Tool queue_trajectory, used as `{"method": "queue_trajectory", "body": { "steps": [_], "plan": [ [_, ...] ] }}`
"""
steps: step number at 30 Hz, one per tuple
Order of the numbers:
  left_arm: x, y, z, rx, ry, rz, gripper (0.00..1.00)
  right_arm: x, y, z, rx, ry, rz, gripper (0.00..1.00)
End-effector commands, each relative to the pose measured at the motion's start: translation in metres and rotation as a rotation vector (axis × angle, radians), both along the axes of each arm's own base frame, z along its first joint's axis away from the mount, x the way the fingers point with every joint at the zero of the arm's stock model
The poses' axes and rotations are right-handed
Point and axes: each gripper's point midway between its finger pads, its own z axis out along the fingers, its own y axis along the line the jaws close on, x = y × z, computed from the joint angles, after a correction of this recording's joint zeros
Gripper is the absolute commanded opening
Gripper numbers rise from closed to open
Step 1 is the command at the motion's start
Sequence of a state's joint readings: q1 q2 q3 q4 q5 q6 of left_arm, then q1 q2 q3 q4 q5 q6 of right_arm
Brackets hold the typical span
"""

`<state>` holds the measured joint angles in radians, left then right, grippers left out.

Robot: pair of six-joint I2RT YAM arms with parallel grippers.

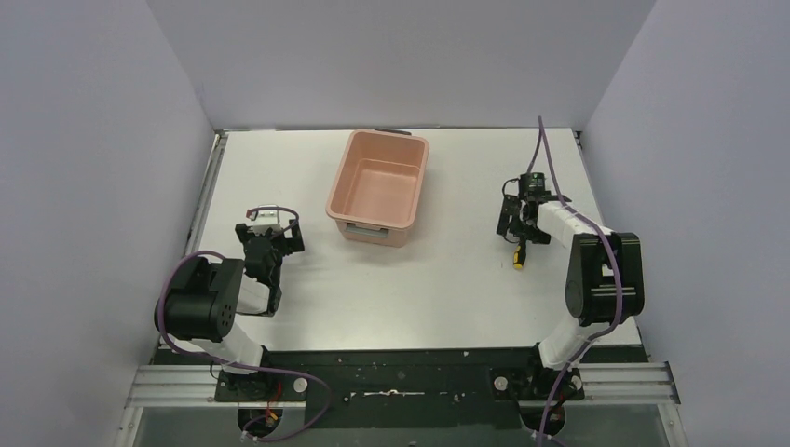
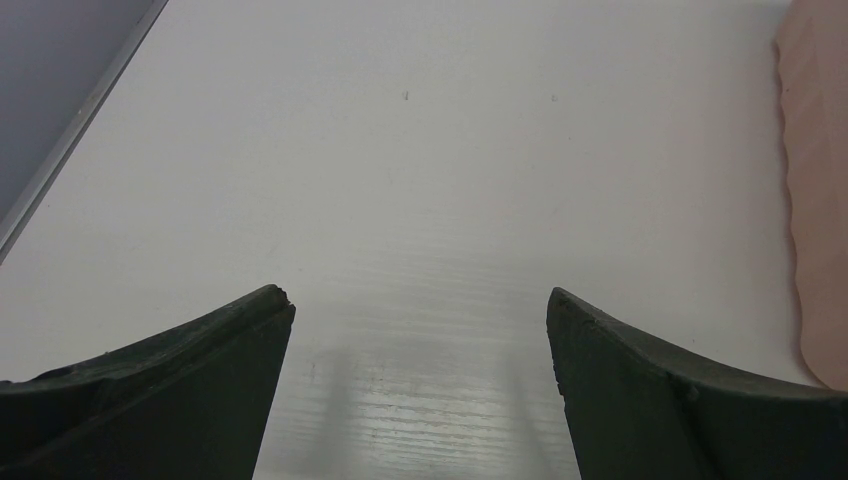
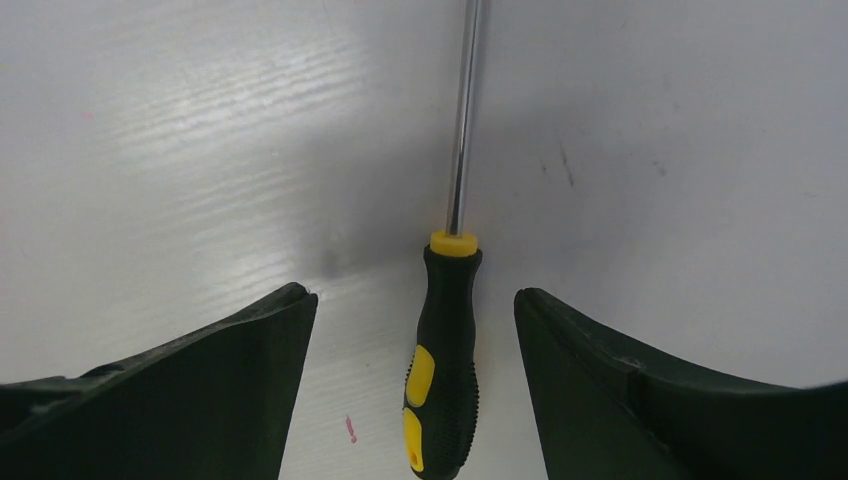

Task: Put the screwdriver in the bin

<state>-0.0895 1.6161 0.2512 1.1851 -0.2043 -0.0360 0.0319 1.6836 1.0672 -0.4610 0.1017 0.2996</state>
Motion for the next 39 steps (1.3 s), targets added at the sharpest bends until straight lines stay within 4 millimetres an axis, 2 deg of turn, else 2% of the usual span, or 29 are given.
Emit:
{"method": "queue_trajectory", "body": {
  "steps": [1, 5, 7, 8, 9, 10, 13, 17, 18, 20, 22, 24, 25, 28, 30, 33, 36, 39],
  "plan": [
    [0.003, 0.000, 0.009, 0.007, -0.033, -0.011, 0.97, -0.007, 0.005, -0.014, 0.024, 0.004, 0.009, 0.69],
    [0.003, 0.000, 0.009, 0.007, -0.033, -0.010, 0.97, -0.024, -0.004, -0.036, -0.011, 0.073, -0.011, 0.50],
    [0.003, 0.000, 0.009, 0.006, -0.033, -0.011, 0.97, -0.026, -0.005, -0.038, -0.018, 0.080, -0.007, 0.26],
    [0.003, 0.000, 0.009, 0.006, -0.032, -0.009, 0.97, -0.025, -0.005, -0.036, -0.019, 0.081, -0.003, 0.10],
    [0.003, 0.000, 0.009, 0.006, -0.033, -0.011, 0.97, -0.021, -0.006, -0.030, -0.023, 0.074, 0.000, 0.00],
    [0.003, 0.000, 0.009, 0.006, -0.032, -0.011, 0.97, -0.017, -0.006, -0.022, -0.029, 0.068, 0.004, 0.00],
    [0.003, 0.000, 0.009, 0.006, -0.032, -0.010, 0.97, 0.004, -0.011, 0.020, -0.063, 0.016, 0.017, 0.00],
    [0.003, 0.000, 0.009, 0.007, -0.033, -0.011, 0.97, 0.029, -0.017, 0.087, -0.100, -0.035, 0.029, 0.00],
    [0.003, 0.000, 0.009, 0.006, -0.033, -0.011, 0.97, 0.039, -0.016, 0.111, -0.103, -0.076, 0.029, 0.00],
    [0.003, 0.000, 0.009, 0.007, -0.033, -0.011, 0.97, 0.051, -0.016, 0.145, -0.101, -0.133, 0.023, 0.00],
    [0.003, 0.000, 0.009, 0.006, -0.033, -0.010, 0.97, 0.063, -0.012, 0.180, -0.078, -0.215, 0.008, 0.00],
    [0.003, 0.000, 0.009, 0.006, -0.032, -0.010, 0.97, 0.075, 0.001, 0.211, -0.022, -0.299, 0.012, 0.00],
    [0.003, 0.000, 0.009, 0.006, -0.033, -0.011, 0.97, 0.080, 0.012, 0.226, 0.011, -0.342, 0.024, 0.00],
    [0.003, 0.000, 0.009, 0.007, -0.034, -0.010, 0.97, 0.096, 0.063, 0.265, 0.101, -0.470, 0.101, 0.00],
    [0.003, 0.000, 0.009, 0.006, -0.032, -0.011, 0.97, 0.103, 0.109, 0.287, 0.161, -0.544, 0.165, 0.00],
    [0.003, 0.000, 0.009, 0.006, -0.033, -0.011, 0.97, 0.108, 0.190, 0.309, 0.261, -0.627, 0.307, 0.00],
    [0.003, 0.000, 0.009, 0.007, -0.033, -0.010, 0.97, 0.110, 0.262, 0.315, 0.299, -0.677, 0.411, 0.00],
    [0.003, 0.000, 0.009, 0.006, -0.033, -0.011, 0.97, 0.111, 0.310, 0.298, 0.298, -0.655, 0.466, 0.00]
  ]
}}
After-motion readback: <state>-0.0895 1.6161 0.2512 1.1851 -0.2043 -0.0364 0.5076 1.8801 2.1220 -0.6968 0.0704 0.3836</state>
